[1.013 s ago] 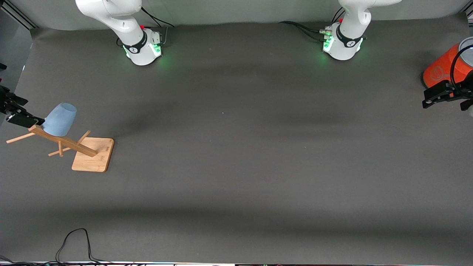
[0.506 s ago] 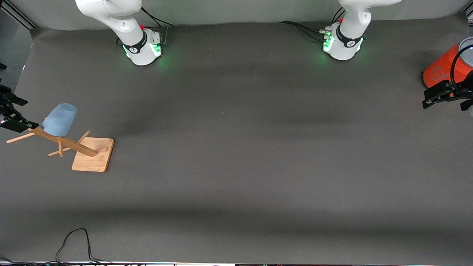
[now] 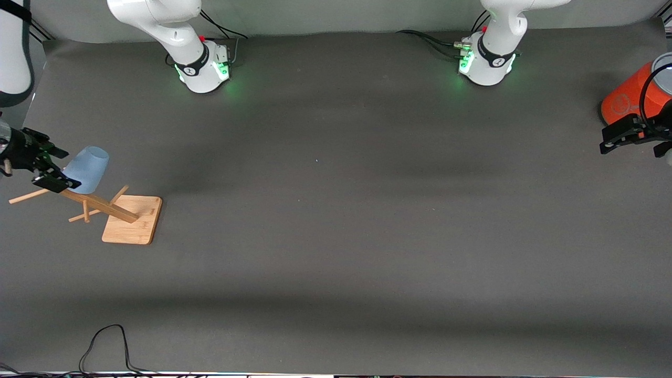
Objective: Rotate and upright cup with both arms
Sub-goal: 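Grasp the light blue cup on the wooden stand with the right gripper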
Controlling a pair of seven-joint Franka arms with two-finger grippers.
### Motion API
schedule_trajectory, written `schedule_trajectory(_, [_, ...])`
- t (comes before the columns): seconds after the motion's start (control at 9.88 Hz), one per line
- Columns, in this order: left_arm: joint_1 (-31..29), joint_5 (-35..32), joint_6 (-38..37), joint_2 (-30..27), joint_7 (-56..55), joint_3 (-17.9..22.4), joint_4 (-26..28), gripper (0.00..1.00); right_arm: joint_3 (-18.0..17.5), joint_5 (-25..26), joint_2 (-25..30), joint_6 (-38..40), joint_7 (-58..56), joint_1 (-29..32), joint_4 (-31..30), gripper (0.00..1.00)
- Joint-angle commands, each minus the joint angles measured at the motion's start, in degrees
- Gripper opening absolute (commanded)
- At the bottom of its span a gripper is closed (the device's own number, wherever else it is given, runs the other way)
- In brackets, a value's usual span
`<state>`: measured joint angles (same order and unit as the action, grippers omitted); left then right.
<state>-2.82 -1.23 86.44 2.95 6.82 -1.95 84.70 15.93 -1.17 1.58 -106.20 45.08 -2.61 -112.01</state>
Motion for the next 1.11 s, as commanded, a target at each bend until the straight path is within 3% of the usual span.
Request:
schedule_trajectory(0.0, [-0.08, 0.35, 0.04, -0.93, 0.56, -0.07, 0.20, 1.00, 1.20, -0.76, 2.73, -3.92, 1.24, -0.55, -5.49, 1.00])
schedule_trajectory(0.3, [-0.08, 0.44, 0.04, -0.93, 0.47, -0.07, 0.20, 1.00, 1.39, -0.85, 2.29, -5.51, 1.24, -0.72, -6.64, 1.00])
schedule_trajectory(0.61, [-0.08, 0.44, 0.04, -0.93, 0.47, -0.07, 0.20, 1.00, 1.39, -1.03, 2.37, -5.51, 1.06, -0.81, -6.56, 0.68])
schedule_trajectory(1.01, [0.01, 0.44, 0.04, -0.93, 0.47, -0.07, 0.20, 1.00, 0.78, -1.11, 2.90, -4.38, 1.15, -1.25, -4.64, 0.65])
